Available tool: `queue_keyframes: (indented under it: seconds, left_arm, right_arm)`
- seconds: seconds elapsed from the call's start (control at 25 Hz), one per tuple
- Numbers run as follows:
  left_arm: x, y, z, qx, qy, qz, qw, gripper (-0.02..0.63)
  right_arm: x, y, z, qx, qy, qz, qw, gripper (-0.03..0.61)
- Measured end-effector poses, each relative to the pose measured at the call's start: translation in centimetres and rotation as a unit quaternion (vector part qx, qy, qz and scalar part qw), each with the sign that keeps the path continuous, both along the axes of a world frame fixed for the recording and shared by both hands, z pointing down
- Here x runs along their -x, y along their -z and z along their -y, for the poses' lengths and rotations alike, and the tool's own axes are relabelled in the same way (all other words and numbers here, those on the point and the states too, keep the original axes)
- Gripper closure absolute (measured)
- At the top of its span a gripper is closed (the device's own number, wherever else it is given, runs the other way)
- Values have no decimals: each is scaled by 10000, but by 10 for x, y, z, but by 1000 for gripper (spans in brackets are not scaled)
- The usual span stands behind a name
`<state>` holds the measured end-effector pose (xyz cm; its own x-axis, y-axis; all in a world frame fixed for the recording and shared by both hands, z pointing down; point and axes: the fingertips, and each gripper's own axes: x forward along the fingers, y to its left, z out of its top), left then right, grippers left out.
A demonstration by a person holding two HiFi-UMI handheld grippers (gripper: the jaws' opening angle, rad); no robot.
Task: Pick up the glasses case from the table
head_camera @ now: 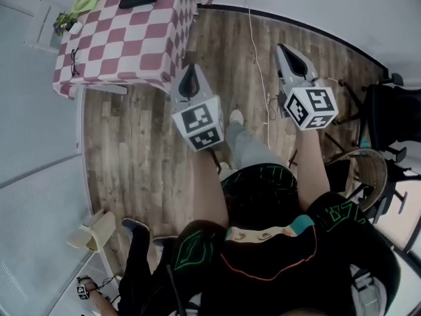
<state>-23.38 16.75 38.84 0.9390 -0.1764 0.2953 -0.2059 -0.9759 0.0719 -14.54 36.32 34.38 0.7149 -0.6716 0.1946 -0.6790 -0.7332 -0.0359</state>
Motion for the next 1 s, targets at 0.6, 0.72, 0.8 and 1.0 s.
queue_keyframes:
  seconds: [0.6,0.72,0.8,1.0]
  left_arm:
    - [-168,40,-31,-594,-613,-10,9963,604]
    - [-193,59,-33,-689,-677,-230,9951,604]
    - [-208,67,-33,-743,-746,-340,9939,604]
    - [-235,54,-7,-694,-651,-268,9951,604]
  right_arm:
    - [-165,20,-47,-681,-701,-62,9952,575]
    - [-189,36,-64,-838,-906,-189,9922,575]
    - [-205,40,-67,-877,-990,-239,9909,575]
    - [-233,25,-47,-705,-939,-183,9929,575]
